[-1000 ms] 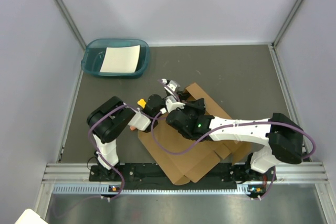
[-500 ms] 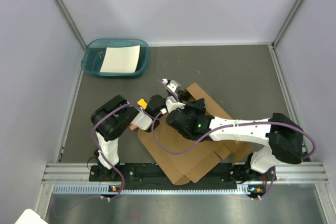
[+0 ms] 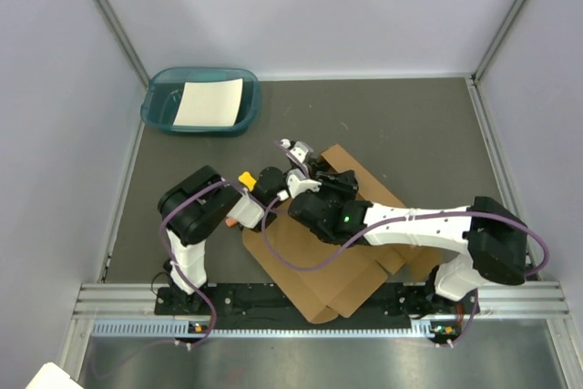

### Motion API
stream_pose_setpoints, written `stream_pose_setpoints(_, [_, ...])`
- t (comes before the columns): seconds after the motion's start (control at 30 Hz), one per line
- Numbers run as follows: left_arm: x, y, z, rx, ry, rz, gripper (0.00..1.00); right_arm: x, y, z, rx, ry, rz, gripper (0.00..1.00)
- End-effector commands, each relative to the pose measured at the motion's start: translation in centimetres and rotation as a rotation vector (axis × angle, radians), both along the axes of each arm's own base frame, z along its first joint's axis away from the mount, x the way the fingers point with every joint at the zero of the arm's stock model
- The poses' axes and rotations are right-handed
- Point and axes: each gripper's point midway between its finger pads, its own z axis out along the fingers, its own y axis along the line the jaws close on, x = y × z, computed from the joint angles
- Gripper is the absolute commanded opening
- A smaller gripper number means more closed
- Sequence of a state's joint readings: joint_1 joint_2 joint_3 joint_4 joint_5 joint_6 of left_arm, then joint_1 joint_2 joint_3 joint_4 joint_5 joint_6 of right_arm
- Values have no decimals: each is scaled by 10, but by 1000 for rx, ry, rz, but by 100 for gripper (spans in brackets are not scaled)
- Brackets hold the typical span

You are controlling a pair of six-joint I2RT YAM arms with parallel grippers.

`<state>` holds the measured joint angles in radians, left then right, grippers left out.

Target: Fold the paper box

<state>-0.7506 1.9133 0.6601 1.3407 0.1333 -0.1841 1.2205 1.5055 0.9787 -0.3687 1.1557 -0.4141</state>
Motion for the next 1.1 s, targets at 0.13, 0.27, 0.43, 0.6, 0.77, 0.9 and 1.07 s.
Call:
stream_pose_setpoints(0.13, [7,9,48,-139,-83,85,0,-29,35,17,277,147,147,70])
stream_pose_setpoints(0.27, [10,11,49,-132,-77,107,0,-45,35,44,356,161,179,75])
stream_pose_setpoints(0.43, [14,19,50,-121,-83,157,0,-64,30,76,490,174,239,79])
stream_pose_setpoints(0.6, [15,22,54,-111,-104,178,0,-71,13,107,658,148,243,81])
stream_pose_setpoints(0.77, [14,22,54,-98,-110,190,0,-71,-1,133,867,90,243,81])
stream_pose_setpoints(0.9, [11,31,56,-106,-97,247,0,-60,-25,144,1062,42,129,78])
stream_pose_setpoints(1.07, [8,64,42,-93,-4,454,0,-34,-59,133,1336,31,-91,73])
